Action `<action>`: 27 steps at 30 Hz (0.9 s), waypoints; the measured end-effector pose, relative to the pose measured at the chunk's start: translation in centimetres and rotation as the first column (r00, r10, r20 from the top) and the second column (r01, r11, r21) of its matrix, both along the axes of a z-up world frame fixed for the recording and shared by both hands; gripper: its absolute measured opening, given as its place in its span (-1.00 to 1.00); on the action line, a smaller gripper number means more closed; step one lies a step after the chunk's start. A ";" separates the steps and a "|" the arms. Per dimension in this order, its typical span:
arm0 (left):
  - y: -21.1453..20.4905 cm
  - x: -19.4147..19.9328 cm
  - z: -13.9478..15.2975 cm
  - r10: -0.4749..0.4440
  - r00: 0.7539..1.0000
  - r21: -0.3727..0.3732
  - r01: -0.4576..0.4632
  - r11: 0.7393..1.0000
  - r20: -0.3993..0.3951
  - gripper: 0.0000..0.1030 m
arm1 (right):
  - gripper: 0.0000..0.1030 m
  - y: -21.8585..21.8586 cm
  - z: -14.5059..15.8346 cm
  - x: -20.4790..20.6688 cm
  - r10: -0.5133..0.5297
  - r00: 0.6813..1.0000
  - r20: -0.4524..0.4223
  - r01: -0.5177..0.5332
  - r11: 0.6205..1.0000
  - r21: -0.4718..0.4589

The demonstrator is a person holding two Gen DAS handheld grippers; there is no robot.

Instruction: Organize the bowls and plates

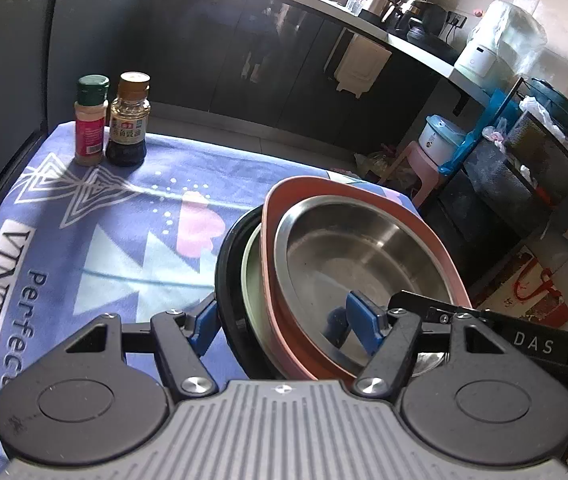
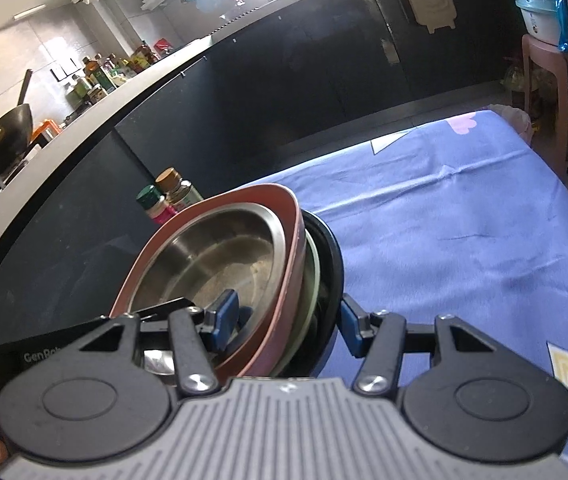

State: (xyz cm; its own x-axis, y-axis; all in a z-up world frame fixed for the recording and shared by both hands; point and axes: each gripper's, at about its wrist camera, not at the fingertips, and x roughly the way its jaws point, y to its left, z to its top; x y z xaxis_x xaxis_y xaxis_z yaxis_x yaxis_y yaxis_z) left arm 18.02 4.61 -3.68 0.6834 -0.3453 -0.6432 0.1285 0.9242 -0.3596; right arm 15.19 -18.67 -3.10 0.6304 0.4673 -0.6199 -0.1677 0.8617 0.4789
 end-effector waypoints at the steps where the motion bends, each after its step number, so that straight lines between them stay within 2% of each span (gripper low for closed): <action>1: 0.0 0.3 -0.1 0.001 1.000 0.000 -0.001 1.000 -0.001 0.25 | 0.00 0.0 -0.1 0.3 -0.001 1.000 -0.002 0.001 1.000 0.000; 27: 0.0 2.4 -3.1 0.015 0.998 -0.001 -0.015 1.000 -0.064 0.26 | 0.01 -0.5 -2.9 1.9 -0.004 0.997 -0.076 0.005 1.000 0.011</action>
